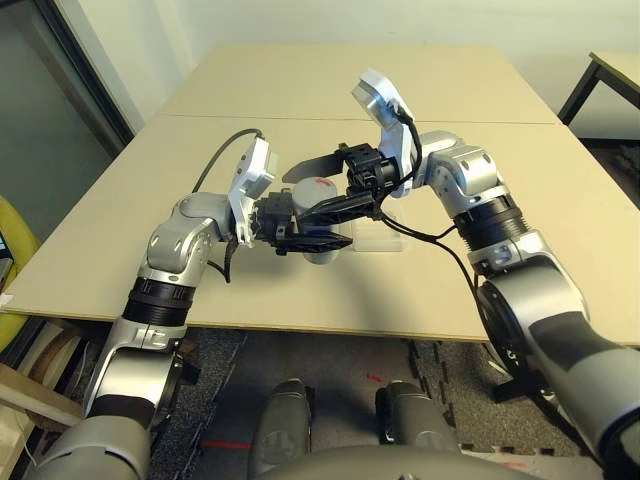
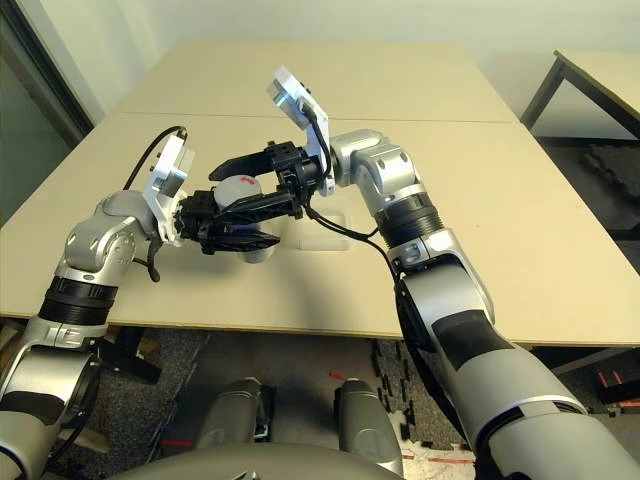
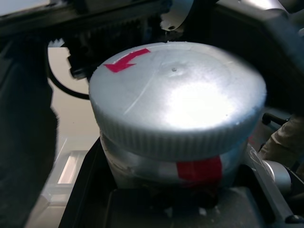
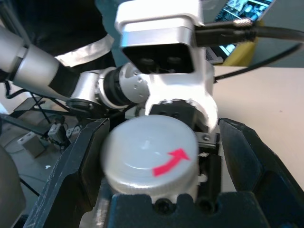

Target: Pour the medicine from the bottle into the box.

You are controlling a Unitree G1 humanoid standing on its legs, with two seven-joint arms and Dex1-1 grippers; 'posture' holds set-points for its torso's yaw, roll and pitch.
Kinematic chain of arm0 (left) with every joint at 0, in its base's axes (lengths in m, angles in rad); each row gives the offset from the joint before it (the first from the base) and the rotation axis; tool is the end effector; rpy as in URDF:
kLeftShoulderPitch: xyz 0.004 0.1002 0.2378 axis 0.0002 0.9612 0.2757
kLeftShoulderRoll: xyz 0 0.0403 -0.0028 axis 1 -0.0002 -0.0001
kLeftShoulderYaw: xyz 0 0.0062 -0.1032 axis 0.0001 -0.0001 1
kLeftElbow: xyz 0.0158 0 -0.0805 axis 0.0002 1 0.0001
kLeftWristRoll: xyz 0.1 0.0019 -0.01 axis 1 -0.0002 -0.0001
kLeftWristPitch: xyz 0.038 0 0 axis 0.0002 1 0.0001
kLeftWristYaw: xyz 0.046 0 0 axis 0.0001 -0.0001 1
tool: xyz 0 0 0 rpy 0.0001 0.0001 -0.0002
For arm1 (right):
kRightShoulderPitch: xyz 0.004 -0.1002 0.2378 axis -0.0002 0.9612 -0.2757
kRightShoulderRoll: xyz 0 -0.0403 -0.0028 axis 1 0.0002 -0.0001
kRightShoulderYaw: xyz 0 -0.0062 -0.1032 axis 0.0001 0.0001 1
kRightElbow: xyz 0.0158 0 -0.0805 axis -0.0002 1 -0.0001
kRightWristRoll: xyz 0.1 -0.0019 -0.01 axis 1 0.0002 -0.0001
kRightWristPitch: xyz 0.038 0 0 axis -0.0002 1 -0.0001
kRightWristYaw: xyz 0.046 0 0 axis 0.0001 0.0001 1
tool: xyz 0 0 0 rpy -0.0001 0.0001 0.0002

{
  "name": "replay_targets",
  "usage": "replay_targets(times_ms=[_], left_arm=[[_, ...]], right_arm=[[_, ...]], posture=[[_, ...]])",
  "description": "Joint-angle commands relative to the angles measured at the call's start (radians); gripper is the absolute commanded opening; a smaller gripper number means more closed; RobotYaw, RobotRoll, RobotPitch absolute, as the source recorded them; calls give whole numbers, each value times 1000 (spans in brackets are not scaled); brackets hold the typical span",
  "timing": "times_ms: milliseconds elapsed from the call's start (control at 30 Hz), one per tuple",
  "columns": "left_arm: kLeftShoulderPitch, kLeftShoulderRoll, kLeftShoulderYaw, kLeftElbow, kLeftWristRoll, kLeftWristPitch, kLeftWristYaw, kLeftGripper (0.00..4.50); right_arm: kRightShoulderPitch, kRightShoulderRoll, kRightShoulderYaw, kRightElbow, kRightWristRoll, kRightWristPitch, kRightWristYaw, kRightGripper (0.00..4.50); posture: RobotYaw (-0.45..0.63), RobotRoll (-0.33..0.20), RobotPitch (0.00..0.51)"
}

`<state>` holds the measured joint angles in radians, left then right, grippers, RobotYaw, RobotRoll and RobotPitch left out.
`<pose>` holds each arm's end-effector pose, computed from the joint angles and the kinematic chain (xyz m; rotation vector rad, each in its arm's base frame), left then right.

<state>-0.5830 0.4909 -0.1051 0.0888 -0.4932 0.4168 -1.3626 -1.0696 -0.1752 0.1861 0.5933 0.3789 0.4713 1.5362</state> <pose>0.2951 0.1887 0.1649 0.0715 0.0325 -1.5585 0.3517 -0.0874 0.2069 0.0158 0.1046 1.8795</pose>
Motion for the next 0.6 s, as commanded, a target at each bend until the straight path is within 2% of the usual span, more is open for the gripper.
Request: replay_targets(times_ms=[33,600], left_arm=[[6,7,-5,-26,-8,7,1,2749],[21,15,1,-25,-8,8,7,2749]], right_arm=[[-25,3,-6,40,-12,-25,-5,4500],[-9,-80,-26,18,2,-9,28,4500]], posture=[[18,0,0],[4,0,0]])
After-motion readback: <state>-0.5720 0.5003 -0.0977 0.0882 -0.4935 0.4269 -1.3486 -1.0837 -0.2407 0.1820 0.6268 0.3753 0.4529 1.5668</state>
